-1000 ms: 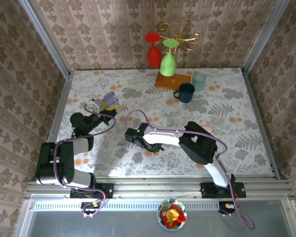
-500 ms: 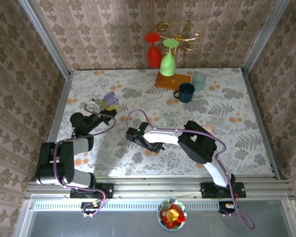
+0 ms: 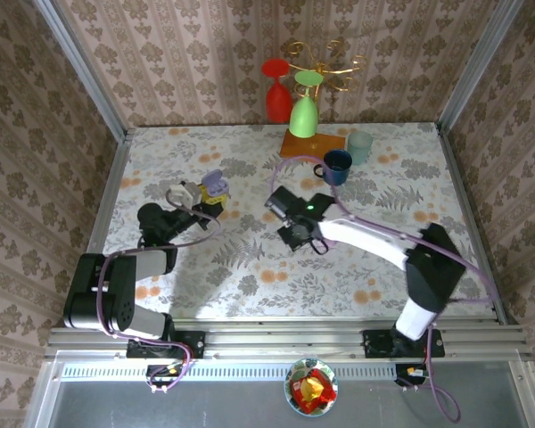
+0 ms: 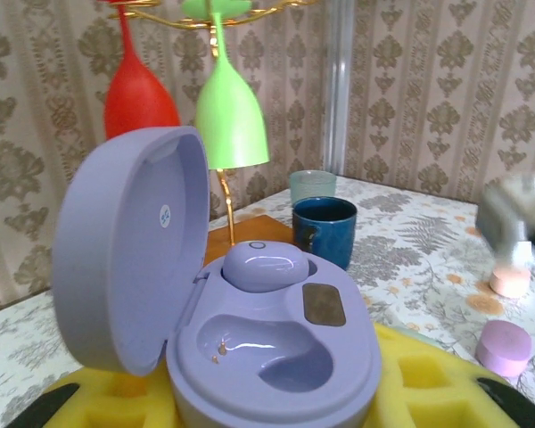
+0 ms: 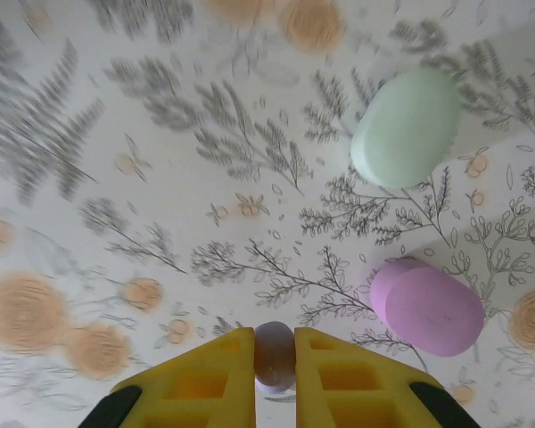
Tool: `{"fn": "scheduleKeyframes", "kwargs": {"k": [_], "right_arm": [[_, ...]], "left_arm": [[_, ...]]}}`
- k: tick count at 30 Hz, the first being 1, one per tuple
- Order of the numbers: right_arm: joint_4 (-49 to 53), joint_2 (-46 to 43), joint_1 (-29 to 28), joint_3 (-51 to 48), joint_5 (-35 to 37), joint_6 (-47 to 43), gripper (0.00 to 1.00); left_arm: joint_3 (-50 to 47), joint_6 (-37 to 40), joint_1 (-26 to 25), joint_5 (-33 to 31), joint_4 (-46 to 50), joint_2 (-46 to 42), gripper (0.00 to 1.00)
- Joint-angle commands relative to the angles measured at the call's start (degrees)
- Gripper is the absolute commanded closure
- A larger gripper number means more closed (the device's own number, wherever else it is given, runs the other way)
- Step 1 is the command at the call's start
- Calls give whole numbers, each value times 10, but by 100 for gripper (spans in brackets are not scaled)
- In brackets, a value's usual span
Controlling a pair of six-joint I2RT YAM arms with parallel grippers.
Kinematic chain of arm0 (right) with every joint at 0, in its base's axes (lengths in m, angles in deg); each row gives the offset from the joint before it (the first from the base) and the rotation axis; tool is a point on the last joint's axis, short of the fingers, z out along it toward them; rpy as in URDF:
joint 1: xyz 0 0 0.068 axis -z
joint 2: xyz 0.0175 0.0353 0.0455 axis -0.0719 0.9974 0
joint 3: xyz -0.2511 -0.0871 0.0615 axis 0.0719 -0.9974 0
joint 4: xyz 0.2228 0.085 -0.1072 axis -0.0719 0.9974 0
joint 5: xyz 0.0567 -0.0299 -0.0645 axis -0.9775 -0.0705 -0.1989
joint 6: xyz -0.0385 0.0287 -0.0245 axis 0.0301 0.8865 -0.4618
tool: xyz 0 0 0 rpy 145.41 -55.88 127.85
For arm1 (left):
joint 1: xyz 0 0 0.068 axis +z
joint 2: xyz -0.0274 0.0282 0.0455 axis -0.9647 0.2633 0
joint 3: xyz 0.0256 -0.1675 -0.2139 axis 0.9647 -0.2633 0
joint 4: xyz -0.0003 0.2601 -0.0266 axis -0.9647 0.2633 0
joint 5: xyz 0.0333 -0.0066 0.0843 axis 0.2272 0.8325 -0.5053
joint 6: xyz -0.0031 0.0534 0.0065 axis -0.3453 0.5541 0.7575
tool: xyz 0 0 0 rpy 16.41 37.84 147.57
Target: Insert the wireless bluetooth earbuds into the charging case
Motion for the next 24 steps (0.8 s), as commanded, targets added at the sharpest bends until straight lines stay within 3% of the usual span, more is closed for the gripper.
{"fn": "scheduleKeyframes", "kwargs": {"k": [1, 5, 10, 15, 24], "right_arm": [[-105, -87, 36, -48, -139, 57, 84], [-229, -181, 91, -110, -267, 135, 84], [-326, -210, 127, -134, -360, 204, 83], [-365, -189, 127, -110, -400, 219, 83], [-341, -152, 115, -64, -394, 184, 83]], "left_arm": [[14, 49, -23, 17, -19, 7, 66], [15, 105, -66, 12, -19, 17, 67], [36, 118, -109, 14, -19, 47, 67], [59, 109, -149, 0, -19, 74, 67], [101, 97, -186, 6, -19, 111, 68]]}}
